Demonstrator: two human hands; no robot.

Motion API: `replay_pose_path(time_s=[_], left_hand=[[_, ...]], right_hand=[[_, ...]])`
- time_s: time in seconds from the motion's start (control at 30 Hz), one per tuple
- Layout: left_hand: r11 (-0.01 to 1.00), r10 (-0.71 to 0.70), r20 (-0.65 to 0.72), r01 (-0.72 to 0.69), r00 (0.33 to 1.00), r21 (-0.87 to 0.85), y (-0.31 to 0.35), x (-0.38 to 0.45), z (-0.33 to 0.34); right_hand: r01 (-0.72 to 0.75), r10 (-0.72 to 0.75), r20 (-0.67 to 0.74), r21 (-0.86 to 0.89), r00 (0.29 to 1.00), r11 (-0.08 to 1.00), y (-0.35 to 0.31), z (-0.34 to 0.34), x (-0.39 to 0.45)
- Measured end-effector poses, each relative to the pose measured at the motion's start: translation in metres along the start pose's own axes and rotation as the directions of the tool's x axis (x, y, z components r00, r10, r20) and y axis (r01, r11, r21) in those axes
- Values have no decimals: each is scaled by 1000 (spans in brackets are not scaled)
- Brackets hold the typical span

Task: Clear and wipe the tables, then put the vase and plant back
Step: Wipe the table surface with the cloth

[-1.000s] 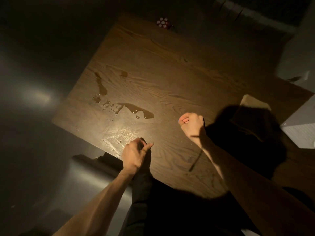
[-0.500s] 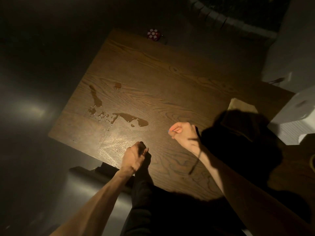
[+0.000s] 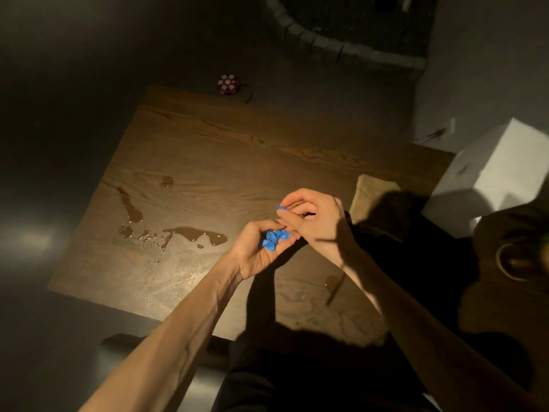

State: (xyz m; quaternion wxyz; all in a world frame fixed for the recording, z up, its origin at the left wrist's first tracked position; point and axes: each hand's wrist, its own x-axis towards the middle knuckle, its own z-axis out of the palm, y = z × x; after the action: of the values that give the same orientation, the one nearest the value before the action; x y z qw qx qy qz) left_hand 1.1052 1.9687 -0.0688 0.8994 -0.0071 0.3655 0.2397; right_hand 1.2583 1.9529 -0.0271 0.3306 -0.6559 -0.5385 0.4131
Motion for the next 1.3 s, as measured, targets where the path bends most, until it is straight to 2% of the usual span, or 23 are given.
replay_pose_path(time_s=[0.07,0.2,0.27,0.33,0.4,0.47,0.5,0.63,0.7,0.87,0.93,1.0,1.07,1.1,1.17,1.23,1.3], left_hand=[[999,-12,59,14,998,-32,-3,9,16],[996,-87,61,88,994,-20,-7,34,31],[993,-112,5,112,994,29,-10,49,39],[982,-76,-120,95,990,160,-14,61,48],[955,-38,-223,101,974,279,-18,72,52],[944,-41,-278,129,960,305,-22,78,49],[943,-44,-303,139,952,302,-24,80,45],[932,-5,-353,133,936,338,-29,83,37],[912,66,-378,98,923,399,-29,90,37],[849,194,-423,65,885,524,-19,124,40],[827,232,-416,48,879,561,-13,139,45],[816,258,-404,26,878,578,-9,152,50],[814,273,-395,8,877,581,-6,161,51],[816,277,-397,4,875,579,-6,164,51],[807,284,-401,8,871,590,-7,165,49],[803,285,-402,13,870,596,-9,159,47],[799,276,-423,39,863,601,-13,152,45]], right_hand=[[37,-33,36,-121,999,992,4,-13,-3],[109,-60,146,-358,988,927,18,-38,-4],[156,-112,150,-319,982,935,29,-50,-3],[147,-147,9,-154,989,977,43,-60,-1],[46,-55,-239,-43,970,998,61,-67,4],[-129,62,-436,-126,898,983,91,-74,12],[-229,122,-480,-172,869,958,109,-76,16],[-509,375,-429,-254,821,823,172,-78,23],[-561,439,-390,-291,809,775,194,-69,27],[-423,157,-545,-407,823,810,227,-64,57],[-328,55,-547,-415,835,849,241,-82,85],[-221,4,-544,-336,839,916,247,-101,115],[-195,21,-534,-272,846,942,244,-109,135],[-202,37,-501,-281,865,938,242,-110,140],[-172,49,-351,-329,935,928,233,-102,132],[-58,-10,-179,-369,984,928,225,-86,105],[41,-80,-96,-353,992,935,217,-67,70]])
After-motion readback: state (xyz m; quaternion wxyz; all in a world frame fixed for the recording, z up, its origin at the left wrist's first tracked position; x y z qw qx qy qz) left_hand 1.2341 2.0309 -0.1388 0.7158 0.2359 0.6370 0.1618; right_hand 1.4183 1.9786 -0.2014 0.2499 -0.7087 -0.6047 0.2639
